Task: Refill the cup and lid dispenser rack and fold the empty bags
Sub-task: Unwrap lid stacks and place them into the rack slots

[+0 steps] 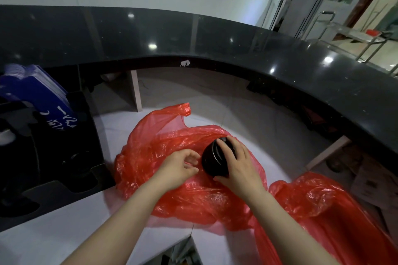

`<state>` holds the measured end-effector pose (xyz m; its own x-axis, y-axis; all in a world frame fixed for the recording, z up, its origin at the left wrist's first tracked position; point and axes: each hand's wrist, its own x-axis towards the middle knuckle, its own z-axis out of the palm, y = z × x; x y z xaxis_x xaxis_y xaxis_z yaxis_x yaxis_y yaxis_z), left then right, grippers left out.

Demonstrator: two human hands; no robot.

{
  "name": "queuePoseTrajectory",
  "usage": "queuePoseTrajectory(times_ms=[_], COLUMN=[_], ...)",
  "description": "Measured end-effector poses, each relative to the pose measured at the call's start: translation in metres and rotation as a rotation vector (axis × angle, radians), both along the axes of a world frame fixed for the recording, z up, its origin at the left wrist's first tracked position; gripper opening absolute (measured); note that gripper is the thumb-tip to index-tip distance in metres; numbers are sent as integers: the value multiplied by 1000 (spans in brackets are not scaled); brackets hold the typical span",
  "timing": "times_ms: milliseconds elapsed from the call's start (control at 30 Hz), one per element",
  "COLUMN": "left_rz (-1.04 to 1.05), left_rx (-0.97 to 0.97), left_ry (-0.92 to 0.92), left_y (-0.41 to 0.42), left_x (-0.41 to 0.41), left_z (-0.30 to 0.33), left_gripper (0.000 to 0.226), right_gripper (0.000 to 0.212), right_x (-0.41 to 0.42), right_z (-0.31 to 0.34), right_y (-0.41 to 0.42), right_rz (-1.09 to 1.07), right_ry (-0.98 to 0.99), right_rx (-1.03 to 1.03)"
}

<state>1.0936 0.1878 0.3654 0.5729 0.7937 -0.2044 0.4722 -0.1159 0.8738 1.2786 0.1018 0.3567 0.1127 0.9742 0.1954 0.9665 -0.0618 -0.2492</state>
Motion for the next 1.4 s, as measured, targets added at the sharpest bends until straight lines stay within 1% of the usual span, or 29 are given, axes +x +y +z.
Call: queuePoseTrajectory(times_ms=[67,200,300,400,467,533,600,700,833,900,1033,1267,1300,1400], left_rz=[-1,-25,-47,-8,22,45,35,7,46,52,162,297,312,280], left_rx=[5,2,6,-106,-190,-287,-278,-201,-286,-325,-560,-736,-726,-585], left_ry=[-3,2,29,7,-7,-73,-102,-34,63,65,-68,-214,-221,-164], left_y=[0,-1,-1,2,4,4,6,11,17,20,21,26,25,23], left_x=[1,4,5,8,13,19,25,32,36,40,51,51,52,62], left_z=[-1,-5,-9,-15,-20,-23,-24,-26,-31,-32,-29,-27,-27,-25], left_gripper=[31,31,35,35,34,36,39,39,38,43,47,33,31,29], right_gripper=[106,94,89,89,89,88,89,91,92,93,92,90,90,89], right_x=[4,7,9,9,10,13,16,19,23,26,30,31,31,33], right_z=[1,0,-3,-2,-2,-2,-2,-2,-4,-4,-5,-9,-10,-11], right_y=[2,10,12,14,16,18,18,18,19,19,19,18,18,17], right_rz=[-10,-59,-104,-140,-145,-136,-141,-160,-193,-209,-238,-256,-260,-286], right_ry=[1,78,20,-31,-14,14,50,82,164,218,283,331,351,433], right_rx=[-4,33,60,87,68,57,49,41,35,30,43,82,91,108])
